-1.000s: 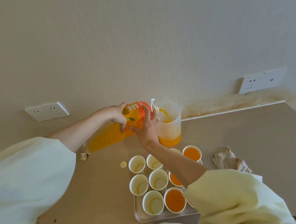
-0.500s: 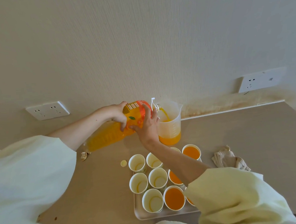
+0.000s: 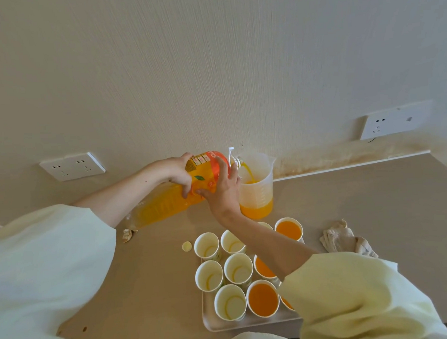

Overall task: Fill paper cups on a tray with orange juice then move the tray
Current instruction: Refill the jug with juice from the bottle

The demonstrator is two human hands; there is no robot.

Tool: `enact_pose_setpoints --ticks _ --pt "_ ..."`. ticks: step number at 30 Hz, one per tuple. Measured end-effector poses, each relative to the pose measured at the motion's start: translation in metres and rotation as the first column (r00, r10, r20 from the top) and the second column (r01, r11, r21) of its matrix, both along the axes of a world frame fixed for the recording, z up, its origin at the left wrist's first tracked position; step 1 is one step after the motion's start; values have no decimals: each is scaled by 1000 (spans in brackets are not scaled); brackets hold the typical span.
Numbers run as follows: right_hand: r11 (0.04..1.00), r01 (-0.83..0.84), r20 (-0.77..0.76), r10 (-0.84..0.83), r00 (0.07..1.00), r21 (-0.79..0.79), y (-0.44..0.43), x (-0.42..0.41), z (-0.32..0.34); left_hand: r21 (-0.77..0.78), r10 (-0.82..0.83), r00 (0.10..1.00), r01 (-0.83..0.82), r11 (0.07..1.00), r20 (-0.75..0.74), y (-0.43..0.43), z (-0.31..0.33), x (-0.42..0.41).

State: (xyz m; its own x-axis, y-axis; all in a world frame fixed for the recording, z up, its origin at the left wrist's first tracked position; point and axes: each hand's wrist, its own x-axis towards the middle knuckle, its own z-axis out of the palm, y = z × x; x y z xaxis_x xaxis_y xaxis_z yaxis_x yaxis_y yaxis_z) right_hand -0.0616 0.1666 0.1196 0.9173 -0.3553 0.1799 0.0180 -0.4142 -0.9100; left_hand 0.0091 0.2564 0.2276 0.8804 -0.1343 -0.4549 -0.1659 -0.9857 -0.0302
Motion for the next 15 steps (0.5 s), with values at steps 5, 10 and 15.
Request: enact_pose_setpoints --ticks 5,10,15 --pt "1000 3 -7 -3 1000 -4 -3 0 0 -1 -7 1000 7 1000 5 -1 -3 1" --pt "1000 1 -13 -1 1000 -12 -4 0 -2 -14 -13 1000 13 1000 2 -2 -5 2" --pt "1000 -1 -13 1 1000 -22 -5 0 -3 -40 -6 1000 6 999 -4 0 -11 5"
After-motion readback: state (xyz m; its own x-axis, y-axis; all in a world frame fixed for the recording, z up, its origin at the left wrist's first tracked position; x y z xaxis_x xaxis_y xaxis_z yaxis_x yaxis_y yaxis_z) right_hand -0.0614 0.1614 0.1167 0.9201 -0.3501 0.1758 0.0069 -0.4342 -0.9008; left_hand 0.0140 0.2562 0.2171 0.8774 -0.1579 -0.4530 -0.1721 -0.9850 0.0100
